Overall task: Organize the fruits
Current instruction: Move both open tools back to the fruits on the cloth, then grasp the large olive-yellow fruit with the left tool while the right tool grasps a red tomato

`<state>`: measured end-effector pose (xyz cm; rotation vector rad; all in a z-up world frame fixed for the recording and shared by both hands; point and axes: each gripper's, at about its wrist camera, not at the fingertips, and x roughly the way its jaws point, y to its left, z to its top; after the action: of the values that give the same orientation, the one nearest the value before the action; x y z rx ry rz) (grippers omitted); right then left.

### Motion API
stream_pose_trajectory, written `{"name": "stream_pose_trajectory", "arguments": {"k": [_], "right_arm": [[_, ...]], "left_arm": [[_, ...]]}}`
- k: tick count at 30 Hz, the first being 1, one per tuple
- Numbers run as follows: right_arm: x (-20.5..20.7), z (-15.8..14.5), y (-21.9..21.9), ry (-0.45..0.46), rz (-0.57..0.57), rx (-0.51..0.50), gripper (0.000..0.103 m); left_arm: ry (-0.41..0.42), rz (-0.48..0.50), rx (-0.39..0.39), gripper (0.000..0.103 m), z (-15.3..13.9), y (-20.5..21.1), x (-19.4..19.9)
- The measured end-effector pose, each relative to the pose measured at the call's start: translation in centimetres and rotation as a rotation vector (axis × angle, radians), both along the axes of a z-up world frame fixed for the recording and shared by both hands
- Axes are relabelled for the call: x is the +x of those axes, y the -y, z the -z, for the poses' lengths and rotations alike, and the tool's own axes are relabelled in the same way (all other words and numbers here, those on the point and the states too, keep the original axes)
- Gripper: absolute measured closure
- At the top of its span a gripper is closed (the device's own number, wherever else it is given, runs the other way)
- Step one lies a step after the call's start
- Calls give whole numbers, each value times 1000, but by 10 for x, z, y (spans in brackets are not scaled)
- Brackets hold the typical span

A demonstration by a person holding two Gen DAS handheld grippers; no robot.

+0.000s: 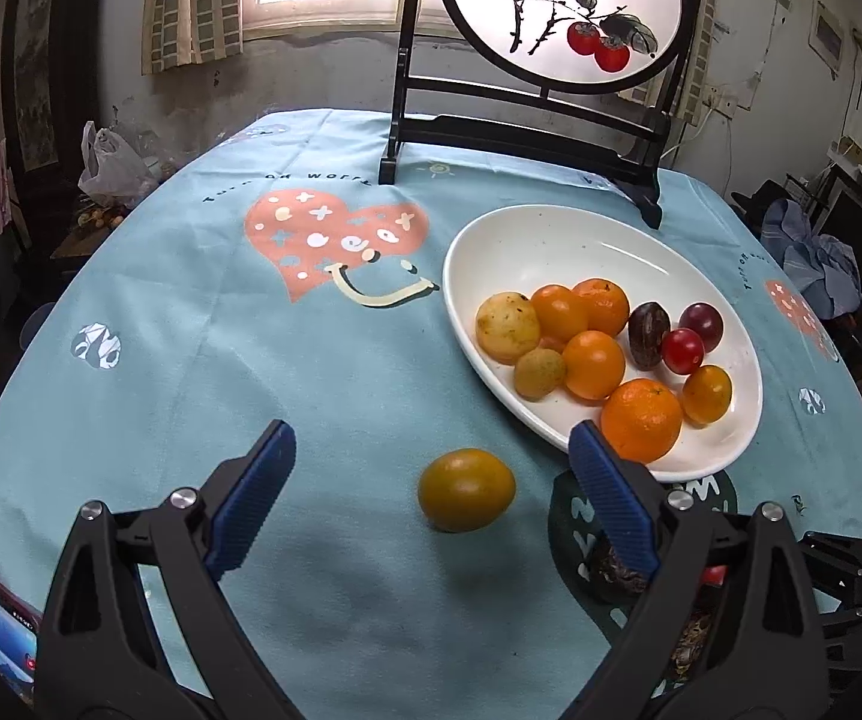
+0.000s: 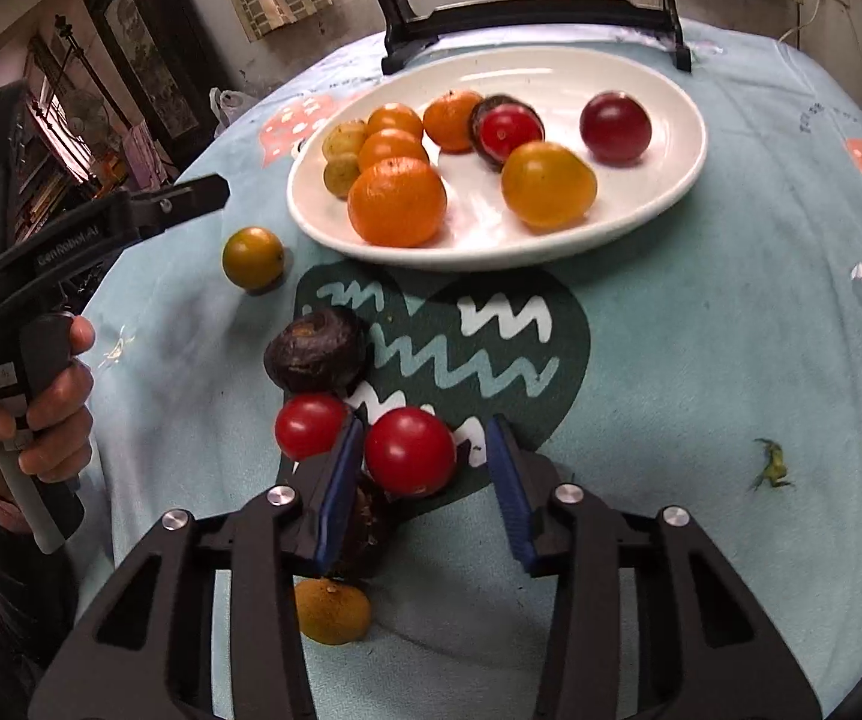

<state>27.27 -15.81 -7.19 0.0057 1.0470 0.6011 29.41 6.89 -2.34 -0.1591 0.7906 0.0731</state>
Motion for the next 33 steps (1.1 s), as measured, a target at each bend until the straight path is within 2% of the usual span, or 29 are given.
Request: {"name": "stream_pose_trajectory", "arguments": {"k": [2,4,6,10,13,15,16,19,21,29,30,33], "right_arm": [[-1,0,-1,5,-1,-3,62],[-1,1,-1,-11,-18,21,73],[-1,0,0,-12,-17,22,73],[5,-5,15,-72,13,160,73],[2,-12,21,-21,47,147,73],[3,-12,22,-26,54,148,73],[3,-11,23,-30,56,148,73],[4,-10,24,-34,59,139,74],[3,-10,23,-31,58,138,74],[3,-11,27,-11,77,129,74],[2,-11,28,-7,80,128,74],[2,-11,30,5,85,120,74]], "left_arm": [[-2,-4,1,9,0,-1,1],[-1,-7,-5,9,1,-3,1],[-6,-6,0,9,3,-3,2],[-14,35,47,10,7,7,4],[-20,71,89,11,11,16,5],[-27,91,113,13,14,21,5],[-33,102,118,15,16,22,6],[-68,124,111,31,24,24,10],[-95,130,105,38,31,23,14],[-139,132,110,44,47,25,21],[-144,135,112,50,48,25,21],[-150,144,114,60,49,27,22]]}}
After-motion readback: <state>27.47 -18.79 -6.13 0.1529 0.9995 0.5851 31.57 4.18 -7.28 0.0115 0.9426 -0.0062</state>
